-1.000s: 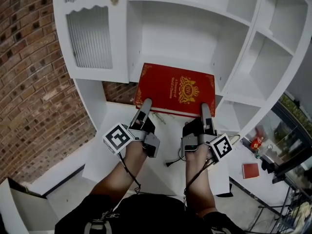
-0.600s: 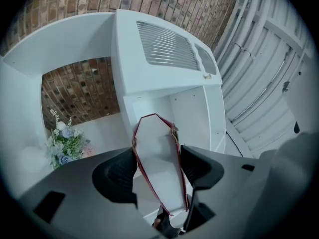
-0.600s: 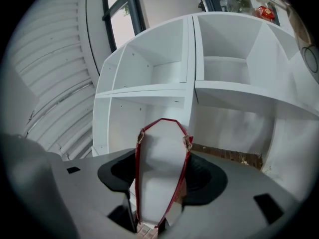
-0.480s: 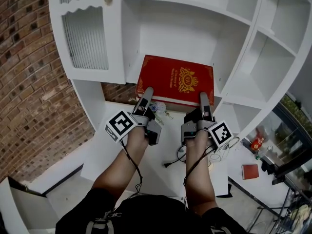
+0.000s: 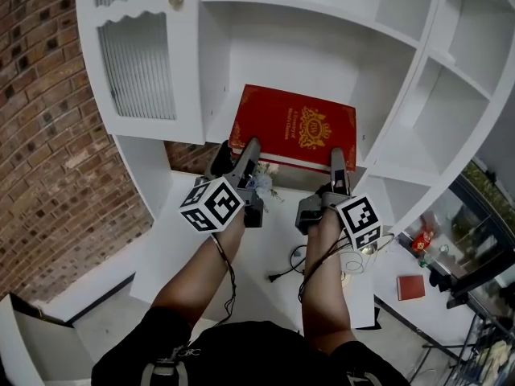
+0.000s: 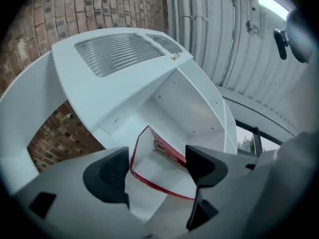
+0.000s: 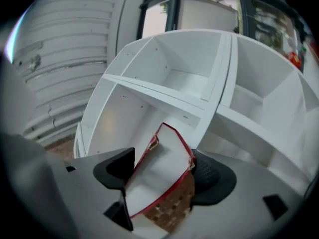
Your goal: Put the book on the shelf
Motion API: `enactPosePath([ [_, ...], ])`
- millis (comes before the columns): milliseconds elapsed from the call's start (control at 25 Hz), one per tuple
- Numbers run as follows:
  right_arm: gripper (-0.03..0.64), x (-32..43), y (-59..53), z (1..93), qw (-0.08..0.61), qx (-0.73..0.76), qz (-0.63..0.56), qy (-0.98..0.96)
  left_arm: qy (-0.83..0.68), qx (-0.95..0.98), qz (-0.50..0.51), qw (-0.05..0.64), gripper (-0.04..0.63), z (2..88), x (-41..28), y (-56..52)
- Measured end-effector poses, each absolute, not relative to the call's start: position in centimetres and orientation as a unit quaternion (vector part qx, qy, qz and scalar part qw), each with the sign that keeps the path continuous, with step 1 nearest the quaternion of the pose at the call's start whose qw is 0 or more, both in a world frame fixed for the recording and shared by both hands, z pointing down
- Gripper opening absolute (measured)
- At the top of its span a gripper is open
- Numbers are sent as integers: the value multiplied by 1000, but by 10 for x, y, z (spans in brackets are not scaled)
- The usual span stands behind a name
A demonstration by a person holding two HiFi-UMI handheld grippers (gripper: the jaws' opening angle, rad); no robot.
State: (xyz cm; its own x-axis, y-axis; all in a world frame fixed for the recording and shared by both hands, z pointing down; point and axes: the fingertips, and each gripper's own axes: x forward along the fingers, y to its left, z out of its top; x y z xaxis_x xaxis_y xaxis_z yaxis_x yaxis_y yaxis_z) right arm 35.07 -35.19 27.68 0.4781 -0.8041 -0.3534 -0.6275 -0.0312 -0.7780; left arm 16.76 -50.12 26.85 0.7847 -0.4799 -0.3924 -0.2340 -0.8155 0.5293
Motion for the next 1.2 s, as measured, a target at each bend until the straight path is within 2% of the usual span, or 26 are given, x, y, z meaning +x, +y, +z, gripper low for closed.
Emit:
enactPosePath([
  [80,373,353,-348,270,431,-758,-49,487,-203,922,-258,205,345,264,168,-504],
  [360,381,348,-344,247,247,-854,91,449,-235,937,-236,103,347,250,171,-510],
  [520,380,344,-344,234,164,-876,160,425,-255,940,-224,38,347,241,172,-510],
  [640,367,340,-346,226,120,-881,197,413,-258,941,-217,14,347,237,174,-511],
  [760,322,335,-346,220,84,-885,233,394,-268,940,-209,-21,346,232,175,-511],
  [800,270,334,-345,217,71,-888,247,382,-273,939,-206,-37,345,229,176,-510],
  [920,181,334,-344,213,28,-897,272,348,-281,936,-201,-70,343,223,179,-511],
  [1000,98,340,-349,218,4,-902,268,338,-283,935,-195,-87,313,221,184,-511],
  [1040,63,342,-352,221,-6,-903,266,337,-286,934,-193,-96,278,221,187,-511],
  [1080,20,344,-357,224,-15,-903,264,338,-290,932,-192,-103,278,220,189,-511],
  [1200,16,350,-369,231,-27,-900,255,353,-297,930,-186,-112,272,220,195,-516],
])
